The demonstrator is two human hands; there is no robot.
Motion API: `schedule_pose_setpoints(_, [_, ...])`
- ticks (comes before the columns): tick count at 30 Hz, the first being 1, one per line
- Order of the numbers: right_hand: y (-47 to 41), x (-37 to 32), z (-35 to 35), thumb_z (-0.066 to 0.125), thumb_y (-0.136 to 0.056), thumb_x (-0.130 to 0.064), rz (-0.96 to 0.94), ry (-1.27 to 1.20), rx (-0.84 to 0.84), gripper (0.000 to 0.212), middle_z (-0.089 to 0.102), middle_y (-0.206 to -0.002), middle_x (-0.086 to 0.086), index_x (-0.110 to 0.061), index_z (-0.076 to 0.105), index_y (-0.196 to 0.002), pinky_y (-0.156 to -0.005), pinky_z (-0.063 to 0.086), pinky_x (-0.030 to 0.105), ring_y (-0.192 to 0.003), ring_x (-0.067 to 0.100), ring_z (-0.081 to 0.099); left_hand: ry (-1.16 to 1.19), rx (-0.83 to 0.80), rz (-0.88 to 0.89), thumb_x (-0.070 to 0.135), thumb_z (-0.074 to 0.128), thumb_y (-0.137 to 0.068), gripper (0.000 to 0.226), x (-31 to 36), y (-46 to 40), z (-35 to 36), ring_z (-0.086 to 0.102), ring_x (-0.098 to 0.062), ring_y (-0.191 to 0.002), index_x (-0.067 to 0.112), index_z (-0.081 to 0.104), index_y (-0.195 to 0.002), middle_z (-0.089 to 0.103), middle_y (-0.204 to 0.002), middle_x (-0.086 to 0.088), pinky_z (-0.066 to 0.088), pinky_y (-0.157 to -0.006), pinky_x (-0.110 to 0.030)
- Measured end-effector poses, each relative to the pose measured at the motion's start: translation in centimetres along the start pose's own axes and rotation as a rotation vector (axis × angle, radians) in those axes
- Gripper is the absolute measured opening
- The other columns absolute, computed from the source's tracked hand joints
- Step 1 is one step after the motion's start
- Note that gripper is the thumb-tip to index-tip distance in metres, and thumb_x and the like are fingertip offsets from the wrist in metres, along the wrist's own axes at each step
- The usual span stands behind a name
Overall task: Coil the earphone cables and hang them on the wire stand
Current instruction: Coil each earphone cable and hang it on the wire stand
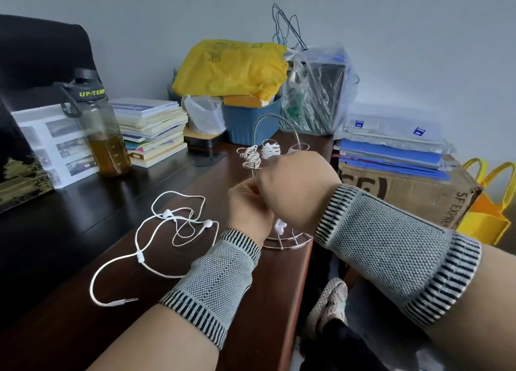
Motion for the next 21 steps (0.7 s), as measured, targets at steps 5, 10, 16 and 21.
schedule_pose_setpoints(5, [2.6, 1.0, 4.9, 0.072, -0.070, -0.016, 0.282, -0.375, 0.513, 0.011, 0.060, -0.065, 0.002, -0.011, 0.070, -0.079, -0.039, 0.041, 0.025, -0.045, 0.027, 0.057, 0.051, -0.024, 0.072, -0.011, 0.057, -0.089, 0.025, 0.9, 0.5, 0.3, 0.062, 0.004, -0.060, 0.010, 0.070, -0.092, 0.069, -0.074, 0.004, 0.050, -0.060, -0.014])
schedule_pose_setpoints(10, [4.2, 2.9, 8.0, 0.061, -0.091, -0.020, 0.553, -0.996, 0.605, 0.012, 0.065, -0.069, -0.011, -0.019, 0.072, -0.085, -0.061, 0.049, 0.024, -0.060, 0.004, 0.059, 0.048, -0.026, 0.045, 0.005, 0.066, -0.089, 0.017, 0.6, 0.5, 0.3, 0.070, -0.007, -0.068, 0.017, 0.074, -0.098, 0.075, -0.082, 0.002, 0.054, -0.054, -0.020])
schedule_pose_setpoints(16, [3.6, 3.6, 9.1, 0.064, -0.090, -0.023, 0.650, -1.231, 0.580, 0.018, 0.059, -0.059, -0.012, -0.029, 0.062, -0.073, -0.057, 0.042, 0.019, -0.052, 0.000, 0.051, 0.007, -0.014, 0.042, 0.012, 0.069, -0.088, 0.017, 1.1, 0.8, -0.1, 0.070, -0.005, -0.067, 0.029, 0.070, -0.085, 0.073, -0.070, 0.009, 0.056, -0.063, -0.020])
schedule_pose_setpoints(21, [3.8, 3.8, 8.8, 0.059, -0.091, -0.013, 0.588, -1.248, 0.585, 0.011, 0.065, -0.069, -0.005, -0.023, 0.062, -0.087, -0.062, 0.051, 0.031, -0.062, 0.016, 0.061, -0.025, 0.020, 0.019, 0.013, 0.068, -0.089, 0.016, 1.5, 0.9, -0.3, 0.068, -0.003, -0.063, 0.027, 0.070, -0.081, 0.071, -0.066, 0.010, 0.054, -0.060, -0.018])
Point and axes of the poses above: each hand's wrist, its own y-axis away from the middle knuckle, its own z-axis out of the palm, x = y × z, the point moved 3 cm from there along -y, towards the middle knuckle
